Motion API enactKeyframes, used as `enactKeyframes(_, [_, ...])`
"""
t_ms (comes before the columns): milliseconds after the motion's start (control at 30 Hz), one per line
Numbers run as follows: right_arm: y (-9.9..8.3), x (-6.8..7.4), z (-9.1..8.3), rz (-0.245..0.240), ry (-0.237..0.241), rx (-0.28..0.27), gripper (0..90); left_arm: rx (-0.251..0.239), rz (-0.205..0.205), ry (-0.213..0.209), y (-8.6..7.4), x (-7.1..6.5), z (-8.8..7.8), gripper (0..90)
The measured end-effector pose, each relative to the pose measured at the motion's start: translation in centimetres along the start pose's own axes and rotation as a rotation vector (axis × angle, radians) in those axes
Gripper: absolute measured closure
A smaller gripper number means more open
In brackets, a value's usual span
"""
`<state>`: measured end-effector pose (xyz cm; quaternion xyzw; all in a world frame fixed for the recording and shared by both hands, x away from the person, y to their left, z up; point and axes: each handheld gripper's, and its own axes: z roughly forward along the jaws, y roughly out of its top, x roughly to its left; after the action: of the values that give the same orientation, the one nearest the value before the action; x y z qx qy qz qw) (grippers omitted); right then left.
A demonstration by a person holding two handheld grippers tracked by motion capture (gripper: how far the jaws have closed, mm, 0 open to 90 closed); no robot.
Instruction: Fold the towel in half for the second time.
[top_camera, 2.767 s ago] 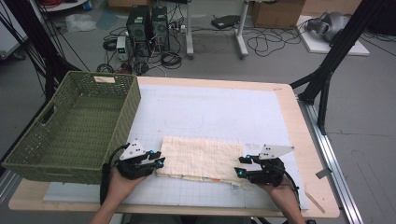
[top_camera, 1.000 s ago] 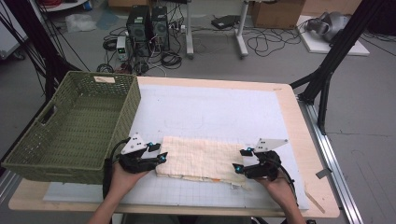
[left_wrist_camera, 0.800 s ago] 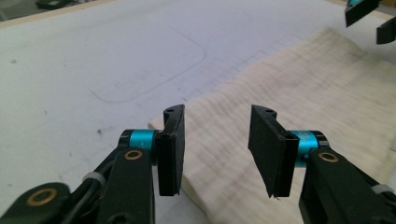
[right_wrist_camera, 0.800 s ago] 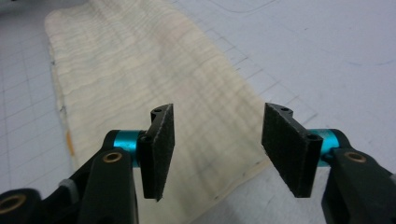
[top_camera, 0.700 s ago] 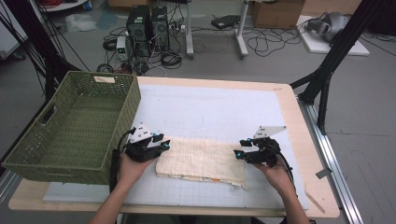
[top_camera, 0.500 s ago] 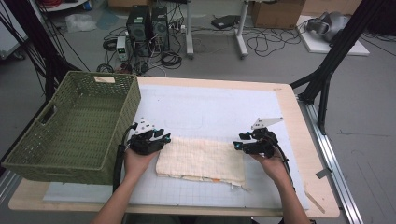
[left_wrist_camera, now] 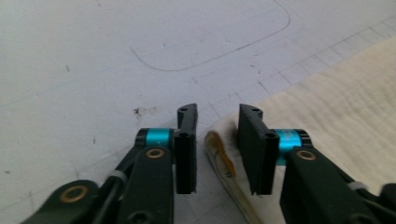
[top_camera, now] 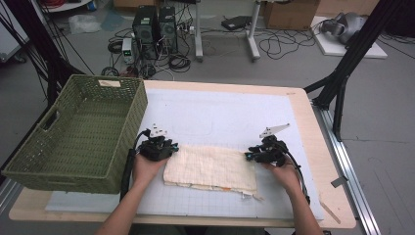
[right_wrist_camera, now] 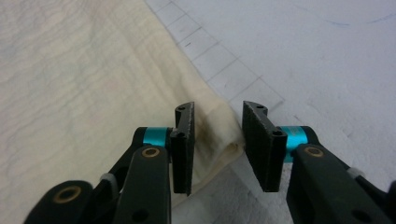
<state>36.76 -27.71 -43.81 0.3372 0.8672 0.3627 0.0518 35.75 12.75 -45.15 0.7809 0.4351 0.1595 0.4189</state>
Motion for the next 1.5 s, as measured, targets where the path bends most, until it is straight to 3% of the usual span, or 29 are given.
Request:
enactKeyframes(133, [-0.3, 0.2, -0.1, -0.007, 0.003, -0.002, 73.5, 0.002, 0.016, -0.014, 0.0, -0.1, 0.0, 83.3])
enactKeyframes(200, [-0.5, 0.1, -0.2, 0.005, 0.039, -0.008, 81.4, -0.001, 0.011, -0.023, 0.0, 0.0, -0.1, 84.3])
enactKeyframes(367, [-0.3, 0.1, -0.3, -0.011, 0.038, -0.003, 83.3, -0.017, 0.024, -0.037, 0.0, 0.1, -0.4, 85.0])
enactKeyframes(467, [0.1, 0.0, -1.3, -0.005, 0.011, -0.062, 83.6, -0.087, 0.009, -0.022, 0.5, 0.1, -0.9, 85.2])
enactKeyframes(633, [1.0, -0.2, -2.7, -0.011, -0.033, -0.135, 83.5, -0.130, 0.035, 0.004, 1.8, -0.2, -1.3, 85.2])
enactKeyframes(700, [0.9, -0.3, -2.8, 0.002, -0.028, -0.141, 83.5, -0.132, 0.037, 0.005, 1.8, -0.2, -1.3, 85.2])
enactKeyframes(767, [0.5, -0.4, -2.3, 0.012, -0.016, -0.108, 83.5, -0.109, 0.039, -0.006, 1.6, -0.2, -1.0, 85.1])
enactKeyframes(900, [0.1, -0.3, -2.4, 0.015, -0.003, -0.132, 83.5, -0.112, 0.058, -0.020, 1.3, -0.3, -1.5, 85.0])
enactKeyframes(1167, [-0.3, 0.9, -3.9, -0.016, 0.014, -0.160, 83.4, -0.166, 0.134, -0.032, 1.0, -1.3, -3.3, 84.9])
enactKeyframes(1400, [-1.4, 2.3, -4.7, -0.034, 0.046, -0.186, 83.2, -0.188, 0.126, -0.062, -0.3, -1.8, -4.5, 84.8])
enactKeyframes(1500, [-2.1, 3.4, -5.1, -0.054, 0.067, -0.194, 83.0, -0.187, 0.142, -0.073, -0.9, -2.0, -5.0, 84.8])
